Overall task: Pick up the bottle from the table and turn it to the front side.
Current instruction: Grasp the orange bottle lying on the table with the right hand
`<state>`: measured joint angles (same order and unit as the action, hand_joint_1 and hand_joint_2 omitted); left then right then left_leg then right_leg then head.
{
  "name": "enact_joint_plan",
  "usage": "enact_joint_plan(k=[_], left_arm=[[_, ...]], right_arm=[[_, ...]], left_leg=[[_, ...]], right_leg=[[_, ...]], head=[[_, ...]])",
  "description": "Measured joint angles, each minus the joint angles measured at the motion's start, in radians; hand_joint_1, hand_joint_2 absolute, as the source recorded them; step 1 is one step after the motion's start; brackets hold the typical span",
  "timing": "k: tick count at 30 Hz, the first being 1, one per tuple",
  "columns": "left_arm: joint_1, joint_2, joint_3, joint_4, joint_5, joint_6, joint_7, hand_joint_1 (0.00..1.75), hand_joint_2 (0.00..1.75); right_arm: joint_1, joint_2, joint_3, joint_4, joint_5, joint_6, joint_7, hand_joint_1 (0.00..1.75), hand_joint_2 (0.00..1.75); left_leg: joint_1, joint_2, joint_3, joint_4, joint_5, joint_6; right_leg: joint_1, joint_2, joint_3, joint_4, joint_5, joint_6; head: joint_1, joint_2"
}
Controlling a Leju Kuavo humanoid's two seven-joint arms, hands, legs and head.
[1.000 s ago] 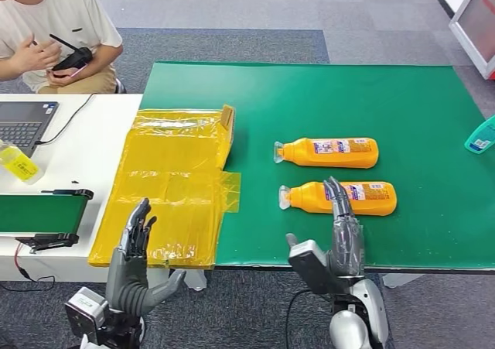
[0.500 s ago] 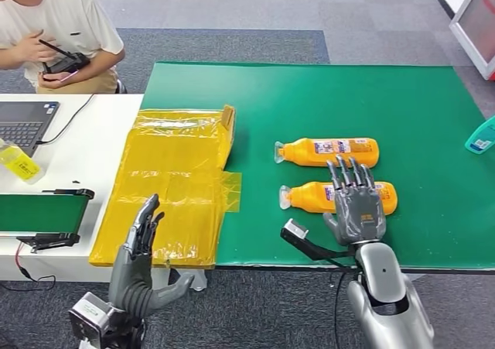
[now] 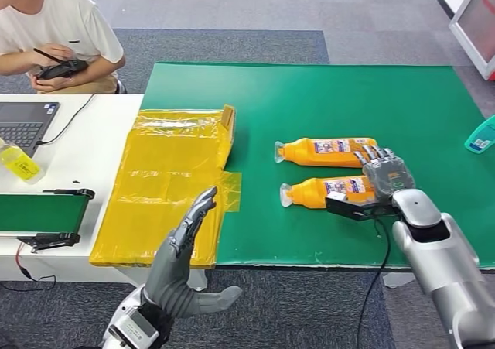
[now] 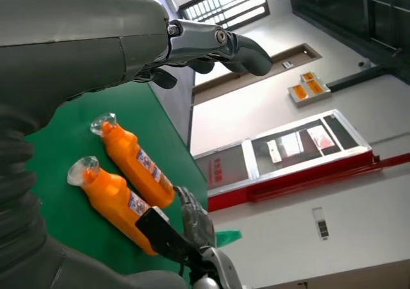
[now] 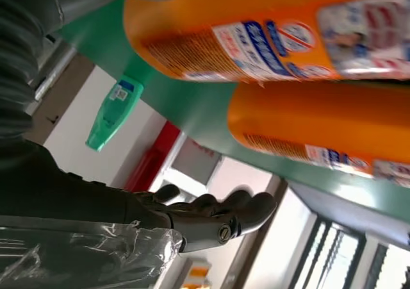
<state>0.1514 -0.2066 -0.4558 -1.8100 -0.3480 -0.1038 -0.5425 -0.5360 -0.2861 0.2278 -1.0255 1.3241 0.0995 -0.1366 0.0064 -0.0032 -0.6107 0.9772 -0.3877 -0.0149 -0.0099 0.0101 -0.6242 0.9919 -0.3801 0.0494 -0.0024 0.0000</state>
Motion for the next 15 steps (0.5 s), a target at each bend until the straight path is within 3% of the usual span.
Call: enact_joint_plan(k=[8,15], left_arm=[[0.005,0.003,0.000,-0.014,0.032,-0.016,-0.003,0.00,1.75],[0.021,0.004,0.009,-0.019,0.038,-0.019,-0.025,0.00,1.75]], right_arm=[[-0.207,-0.085,0.100,0.205,-0.198,0.098,-0.034,0.00,1.75],[-0.276,-0.129,0.173,0.242,-0.292,0.139,-0.058,0.00,1.75]], left_leg=[[0.000,0.000,-0.001,0.000,0.000,0.000],[0.000,0.000,-0.001,0.000,0.000,0.000]], right_leg=[[0.000,0.000,-0.001,0.000,0.001,0.001],[0.000,0.000,-0.001,0.000,0.000,0.001]], head=[[0.000,0.000],[0.000,0.000]])
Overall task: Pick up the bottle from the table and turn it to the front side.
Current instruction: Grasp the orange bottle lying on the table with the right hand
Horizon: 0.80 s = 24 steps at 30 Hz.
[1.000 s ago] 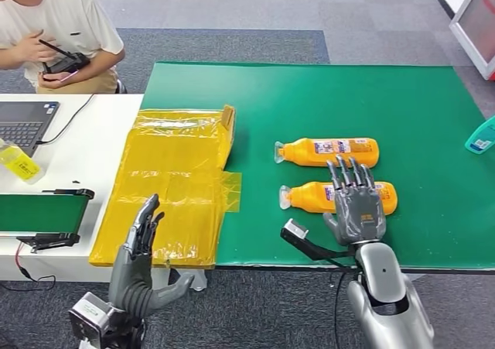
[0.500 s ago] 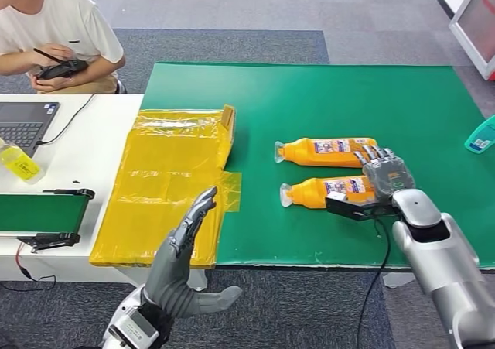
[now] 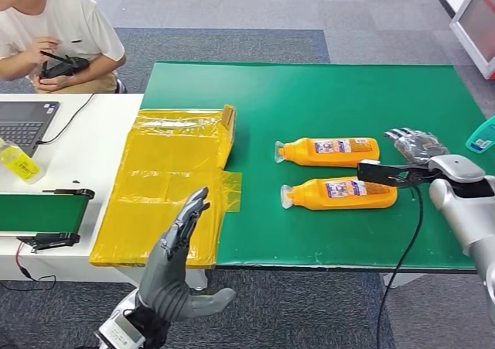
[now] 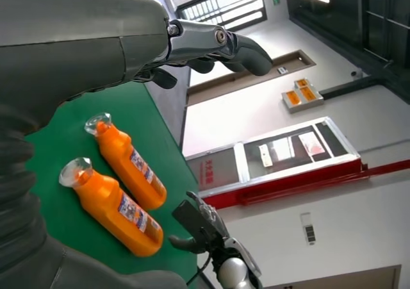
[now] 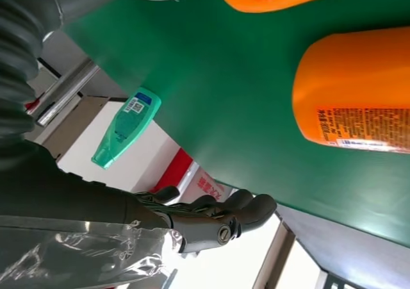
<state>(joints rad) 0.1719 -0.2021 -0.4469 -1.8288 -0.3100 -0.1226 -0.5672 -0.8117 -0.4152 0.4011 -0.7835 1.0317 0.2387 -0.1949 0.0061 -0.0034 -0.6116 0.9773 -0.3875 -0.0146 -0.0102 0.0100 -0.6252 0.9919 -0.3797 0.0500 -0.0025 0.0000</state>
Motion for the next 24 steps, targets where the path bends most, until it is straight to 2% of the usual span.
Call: enact_joint_plan(k=[7,11,16,24], left_arm=[[0.006,0.000,0.006,0.000,0.010,-0.011,-0.003,0.00,1.75],[0.013,0.000,0.012,0.000,0.019,-0.010,-0.001,0.00,1.75],[0.022,0.002,0.029,0.000,0.030,-0.012,0.001,0.00,1.75],[0.022,0.005,0.050,0.001,0.046,-0.016,0.008,0.00,1.75]], right_arm=[[-0.009,-0.014,0.071,0.013,-0.060,0.029,0.002,0.00,1.75],[-0.045,-0.023,0.131,0.019,-0.110,0.120,0.020,0.00,1.75],[-0.133,-0.047,0.219,0.018,-0.234,0.260,0.031,0.00,1.75],[-0.208,-0.068,0.341,0.012,-0.356,0.330,0.062,0.00,1.75]], left_leg=[[0.000,0.000,0.000,0.000,0.000,0.000],[0.000,0.000,0.000,0.000,0.000,0.000],[0.000,0.000,0.000,0.000,0.001,0.000],[0.000,0.000,0.000,0.000,0.000,0.000]], right_leg=[[0.000,0.000,0.000,0.000,0.000,0.000],[0.000,0.000,0.000,0.000,0.000,0.000],[0.000,0.000,0.000,0.000,0.000,0.000],[0.000,0.000,0.000,0.000,0.000,0.000]], head=[[0.000,0.000],[0.000,0.000],[0.000,0.000],[0.000,0.000]])
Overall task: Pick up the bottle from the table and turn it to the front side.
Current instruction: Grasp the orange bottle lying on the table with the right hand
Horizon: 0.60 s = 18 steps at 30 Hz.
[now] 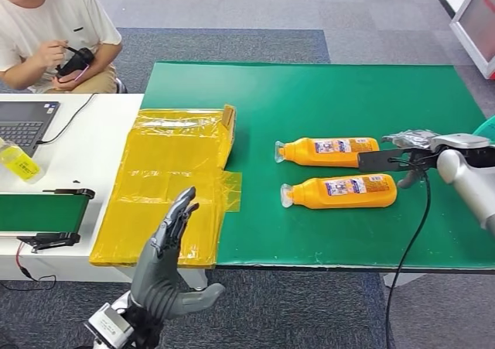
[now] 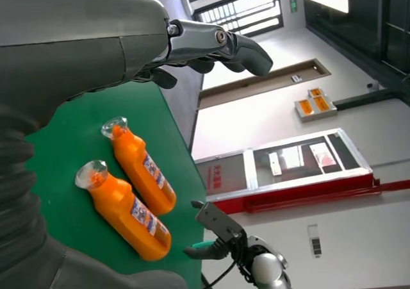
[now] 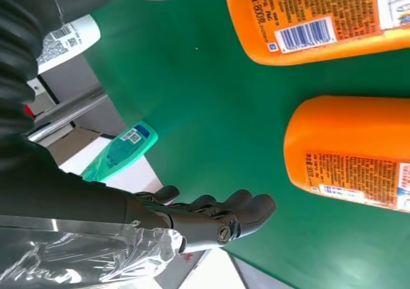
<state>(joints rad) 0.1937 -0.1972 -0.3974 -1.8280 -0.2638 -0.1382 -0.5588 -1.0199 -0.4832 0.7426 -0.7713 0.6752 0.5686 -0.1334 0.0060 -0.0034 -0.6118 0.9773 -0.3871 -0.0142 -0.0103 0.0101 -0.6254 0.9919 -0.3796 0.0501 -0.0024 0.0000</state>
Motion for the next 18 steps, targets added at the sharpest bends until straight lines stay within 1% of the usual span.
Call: enact_joint_plan(k=[4,8,14,18], left_arm=[[-0.003,-0.001,0.013,0.005,0.012,-0.013,0.008,0.00,1.75],[-0.005,-0.001,0.021,0.009,0.006,-0.020,0.010,0.00,1.75],[-0.009,-0.001,0.023,0.009,-0.003,-0.021,0.010,0.00,1.75],[-0.018,-0.001,0.023,0.010,-0.001,-0.029,0.010,0.00,1.75]], right_arm=[[-0.005,-0.001,0.080,0.001,-0.063,-0.040,0.013,0.00,1.75],[0.019,-0.001,0.149,0.008,-0.099,-0.098,0.017,0.00,1.75],[0.053,-0.001,0.199,0.026,-0.130,-0.135,0.019,0.00,1.75],[0.117,-0.002,0.215,0.039,-0.157,-0.192,0.016,0.00,1.75]], left_leg=[[0.000,0.000,0.000,0.000,0.000,0.000],[0.000,0.000,0.000,0.000,0.000,0.000],[0.000,0.000,0.000,0.000,0.000,0.000],[0.000,0.000,0.000,0.000,0.000,0.000]], right_leg=[[0.000,0.000,0.000,0.000,0.000,0.000],[0.000,0.000,0.000,0.000,0.000,0.000],[0.000,0.000,-0.001,0.000,0.000,0.000],[0.000,0.000,0.000,0.000,0.000,0.000]], head=[[0.000,0.000],[0.000,0.000],[0.000,0.000],[0.000,0.000]])
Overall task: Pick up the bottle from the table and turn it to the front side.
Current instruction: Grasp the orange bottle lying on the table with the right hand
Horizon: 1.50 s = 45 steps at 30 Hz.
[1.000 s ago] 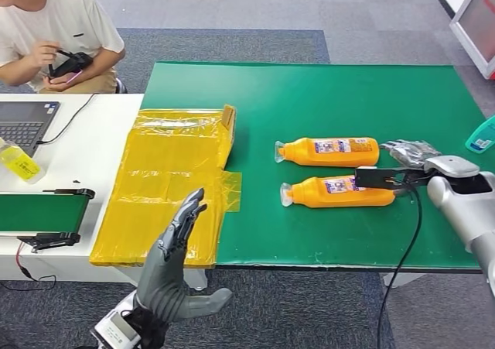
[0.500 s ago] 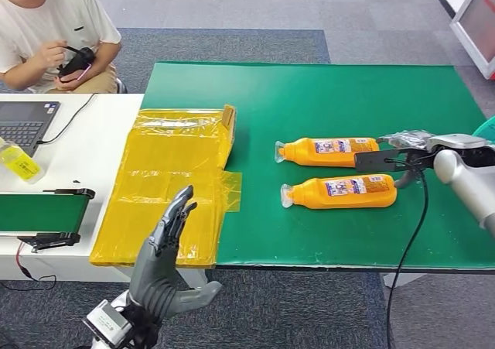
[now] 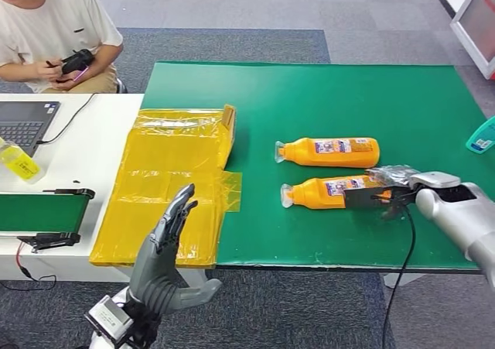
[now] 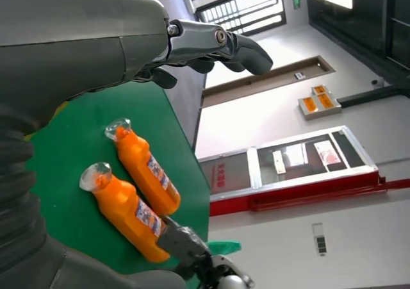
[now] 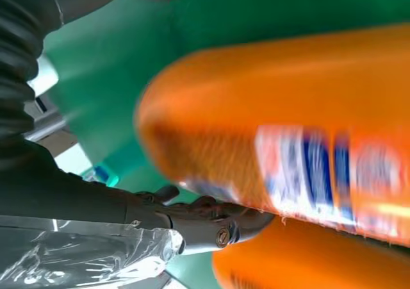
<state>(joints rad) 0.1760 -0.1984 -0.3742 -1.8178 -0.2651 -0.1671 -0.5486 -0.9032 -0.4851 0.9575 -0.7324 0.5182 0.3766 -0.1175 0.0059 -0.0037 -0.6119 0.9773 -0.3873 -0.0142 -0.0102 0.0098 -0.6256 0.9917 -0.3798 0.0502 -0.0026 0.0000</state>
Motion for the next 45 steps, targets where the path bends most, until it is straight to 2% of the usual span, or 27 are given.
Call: enact_joint_plan(k=[5,10,14,19,23,29,37,42,45], left_arm=[[-0.010,0.000,-0.007,0.003,0.004,-0.013,0.000,0.00,1.75],[-0.028,-0.001,-0.043,0.009,0.011,-0.022,0.010,0.00,1.75],[-0.036,-0.003,-0.061,0.019,0.021,-0.022,0.019,0.00,1.75],[-0.037,-0.005,-0.069,0.033,0.024,-0.022,0.023,0.00,1.75],[-0.037,-0.006,-0.069,0.040,0.025,-0.022,0.023,0.00,1.75],[-0.037,-0.006,-0.069,0.050,0.033,-0.023,0.023,0.00,1.75],[-0.034,-0.006,-0.068,0.053,0.039,-0.024,0.022,0.00,1.75],[-0.025,-0.006,-0.064,0.053,0.044,-0.018,0.019,0.00,1.75],[-0.023,-0.006,-0.062,0.053,0.047,-0.017,0.019,0.00,1.75]], right_arm=[[0.077,0.012,-0.004,0.026,-0.011,-0.114,-0.018,0.00,1.75],[0.127,0.088,-0.054,0.095,0.047,-0.298,-0.037,0.00,1.75],[0.152,0.148,-0.110,0.142,0.088,-0.361,-0.051,0.00,1.75],[0.174,0.204,-0.177,0.177,0.123,-0.395,-0.052,0.07,1.75],[0.185,0.231,-0.211,0.192,0.138,-0.402,-0.053,1.75,1.75],[0.197,0.254,-0.246,0.201,0.161,-0.410,-0.056,1.75,1.75],[0.219,0.259,-0.316,0.183,0.182,-0.412,-0.093,1.75,1.75],[0.311,0.271,-0.417,0.055,0.156,-0.431,-0.182,1.75,1.75],[0.380,0.295,-0.485,-0.048,0.155,-0.432,-0.198,1.75,1.75]], left_leg=[[0.000,0.000,0.000,0.000,0.000,0.000],[0.001,0.002,0.006,0.000,-0.004,-0.002],[0.001,0.003,0.014,0.000,-0.006,-0.003],[0.002,0.005,0.022,0.000,-0.007,-0.004],[0.002,0.006,0.024,0.000,-0.006,-0.005],[0.002,0.006,0.025,0.000,-0.006,-0.004],[0.002,0.005,0.024,0.000,-0.006,-0.004],[0.004,0.005,0.024,0.000,-0.009,-0.005],[0.004,0.005,0.024,0.000,-0.010,-0.006]], right_leg=[[0.000,0.000,0.000,0.000,0.000,0.000],[0.001,0.003,0.004,0.000,-0.001,-0.002],[0.002,0.005,0.011,-0.001,-0.002,-0.004],[0.002,0.006,0.018,-0.001,-0.002,-0.004],[0.002,0.007,0.020,-0.001,-0.002,-0.005],[0.003,0.007,0.021,-0.001,-0.002,-0.005],[0.003,0.006,0.021,-0.001,-0.002,-0.004],[0.004,0.007,0.021,-0.001,-0.004,-0.005],[0.005,0.006,0.021,-0.001,-0.006,-0.005]], head=[[0.000,0.000],[0.000,0.000],[0.000,0.000],[0.000,0.000],[0.000,0.000],[0.000,0.000],[0.000,0.000],[0.000,0.000],[0.000,0.000]])
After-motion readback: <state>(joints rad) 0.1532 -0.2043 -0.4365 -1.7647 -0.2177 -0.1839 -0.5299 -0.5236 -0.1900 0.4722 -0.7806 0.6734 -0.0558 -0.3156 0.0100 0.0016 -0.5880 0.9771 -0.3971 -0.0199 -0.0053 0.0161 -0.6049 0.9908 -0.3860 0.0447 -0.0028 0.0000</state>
